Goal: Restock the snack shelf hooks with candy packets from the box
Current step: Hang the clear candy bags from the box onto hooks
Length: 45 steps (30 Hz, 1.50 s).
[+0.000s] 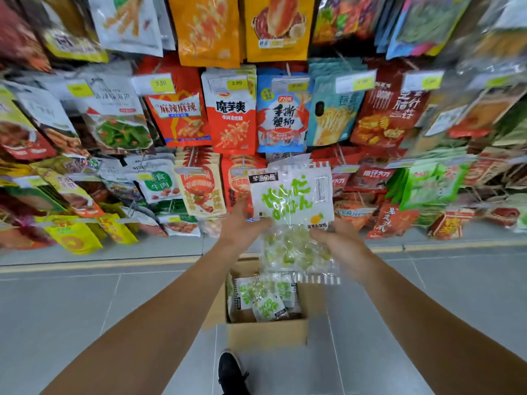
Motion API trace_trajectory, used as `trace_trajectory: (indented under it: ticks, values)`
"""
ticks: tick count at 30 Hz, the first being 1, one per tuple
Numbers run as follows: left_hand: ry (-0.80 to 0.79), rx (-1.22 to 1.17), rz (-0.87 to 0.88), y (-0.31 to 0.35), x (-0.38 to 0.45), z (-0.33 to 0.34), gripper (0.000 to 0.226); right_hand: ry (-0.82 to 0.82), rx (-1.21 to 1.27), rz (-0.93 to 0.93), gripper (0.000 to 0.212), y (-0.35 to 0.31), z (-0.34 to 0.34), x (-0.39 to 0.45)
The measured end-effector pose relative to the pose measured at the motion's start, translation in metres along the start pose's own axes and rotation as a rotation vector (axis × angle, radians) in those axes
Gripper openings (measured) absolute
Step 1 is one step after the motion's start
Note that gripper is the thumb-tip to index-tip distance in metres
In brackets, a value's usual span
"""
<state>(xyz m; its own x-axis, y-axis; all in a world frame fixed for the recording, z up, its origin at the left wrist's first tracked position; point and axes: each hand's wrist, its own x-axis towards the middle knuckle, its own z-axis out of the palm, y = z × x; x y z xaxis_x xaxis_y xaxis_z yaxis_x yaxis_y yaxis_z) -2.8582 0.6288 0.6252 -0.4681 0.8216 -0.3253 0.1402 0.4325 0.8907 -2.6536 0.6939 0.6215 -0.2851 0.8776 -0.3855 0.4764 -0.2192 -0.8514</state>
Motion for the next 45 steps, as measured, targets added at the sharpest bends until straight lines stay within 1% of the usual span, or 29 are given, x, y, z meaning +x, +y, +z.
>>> trace_trajectory:
  ticks: [3, 4, 5, 6, 7, 8, 10, 12, 13, 14, 16, 17, 18, 19, 22, 23, 24, 26, 28, 29, 30, 32, 34, 37, 39, 40, 43, 45]
  values:
    - [-0.086, -0.148, -0.036, 0.025, -0.041, 0.040, 0.030, -0.028, 0.156, -0.023, 0.025, -0.002, -0.049, -0.030]
    - [-0.109, -0.178, -0.037, 0.033, -0.054, 0.052, 0.031, -0.041, 0.223, -0.018, 0.027, -0.005, -0.065, -0.041]
    - [-0.125, -0.204, -0.020, 0.041, -0.064, 0.064, 0.038, -0.049, 0.284, -0.004, 0.032, -0.006, -0.082, -0.048]
    - [-0.134, -0.229, 0.003, 0.051, -0.073, 0.074, 0.050, -0.039, 0.344, -0.015, 0.033, -0.007, -0.098, -0.053]
    - [-0.139, -0.249, 0.028, 0.060, -0.080, 0.084, 0.060, -0.018, 0.398, -0.049, 0.026, -0.010, -0.114, -0.060]
    - [-0.140, -0.255, 0.063, 0.072, -0.086, 0.096, 0.061, 0.010, 0.419, -0.092, 0.022, -0.016, -0.135, -0.071]
    - [-0.132, -0.256, 0.116, 0.095, -0.096, 0.113, 0.047, 0.017, 0.442, -0.125, 0.014, -0.026, -0.165, -0.086]
    - [-0.120, -0.265, 0.157, 0.120, -0.102, 0.127, 0.038, 0.034, 0.467, -0.172, 0.042, -0.038, -0.192, -0.098]
    - [-0.119, -0.280, 0.192, 0.137, -0.106, 0.136, 0.034, 0.049, 0.460, -0.188, 0.051, -0.046, -0.208, -0.103]
    - [-0.113, -0.284, 0.226, 0.151, -0.110, 0.144, 0.033, 0.071, 0.427, -0.188, 0.056, -0.051, -0.222, -0.106]
    - [-0.104, -0.275, 0.281, 0.184, -0.112, 0.157, 0.036, 0.051, 0.454, -0.201, 0.061, -0.064, -0.251, -0.102]
    - [-0.111, -0.261, 0.318, 0.203, -0.109, 0.165, 0.036, 0.041, 0.463, -0.230, 0.055, -0.073, -0.269, -0.098]
    - [-0.108, -0.243, 0.352, 0.219, -0.107, 0.169, 0.037, 0.035, 0.466, -0.256, 0.043, -0.081, -0.281, -0.098]
    - [-0.102, -0.228, 0.387, 0.235, -0.105, 0.174, 0.038, 0.028, 0.476, -0.284, 0.036, -0.088, -0.294, -0.095]
    - [-0.110, -0.233, 0.477, 0.283, -0.092, 0.191, 0.034, 0.091, 0.508, -0.360, 0.017, -0.114, -0.333, -0.086]
    - [-0.122, -0.235, 0.507, 0.296, -0.087, 0.196, 0.029, 0.104, 0.516, -0.383, 0.019, -0.121, -0.342, -0.083]
    - [-0.140, -0.246, 0.535, 0.311, -0.085, 0.200, 0.021, 0.111, 0.516, -0.402, 0.021, -0.131, -0.352, -0.081]
    - [-0.163, -0.272, 0.584, 0.338, -0.074, 0.209, 0.007, 0.125, 0.495, -0.431, 0.014, -0.148, -0.370, -0.070]
    - [-0.156, -0.276, 0.630, 0.366, -0.063, 0.215, 0.005, 0.147, 0.498, -0.446, 0.034, -0.166, -0.388, -0.057]
    - [-0.155, -0.275, 0.656, 0.382, -0.052, 0.218, 0.010, 0.170, 0.485, -0.470, 0.034, -0.178, -0.399, -0.049]
    - [-0.149, -0.277, 0.675, 0.396, -0.046, 0.221, 0.013, 0.187, 0.458, -0.489, 0.030, -0.187, -0.407, -0.043]
    - [-0.153, -0.279, 0.703, 0.422, -0.030, 0.223, 0.011, 0.160, 0.397, -0.559, 0.017, -0.207, -0.425, -0.026]
    - [-0.137, -0.255, 0.723, 0.447, -0.013, 0.226, 0.002, 0.174, 0.334, -0.620, 0.019, -0.225, -0.440, -0.004]
    - [-0.129, -0.250, 0.720, 0.482, 0.014, 0.228, 0.016, 0.252, 0.292, -0.661, 0.026, -0.248, -0.459, 0.028]
    - [-0.115, -0.246, 0.713, 0.503, 0.025, 0.230, 0.031, 0.281, 0.262, -0.681, 0.035, -0.262, -0.470, 0.045]
    - [-0.109, -0.244, 0.711, 0.515, 0.031, 0.233, 0.031, 0.304, 0.238, -0.696, 0.037, -0.270, -0.477, 0.054]
    - [-0.108, -0.246, 0.714, 0.538, 0.048, 0.236, 0.021, 0.425, 0.125, -0.740, 0.048, -0.290, -0.498, 0.075]
    - [-0.079, -0.222, 0.740, 0.555, 0.061, 0.246, 0.023, 0.484, 0.066, -0.800, 0.052, -0.305, -0.520, 0.091]
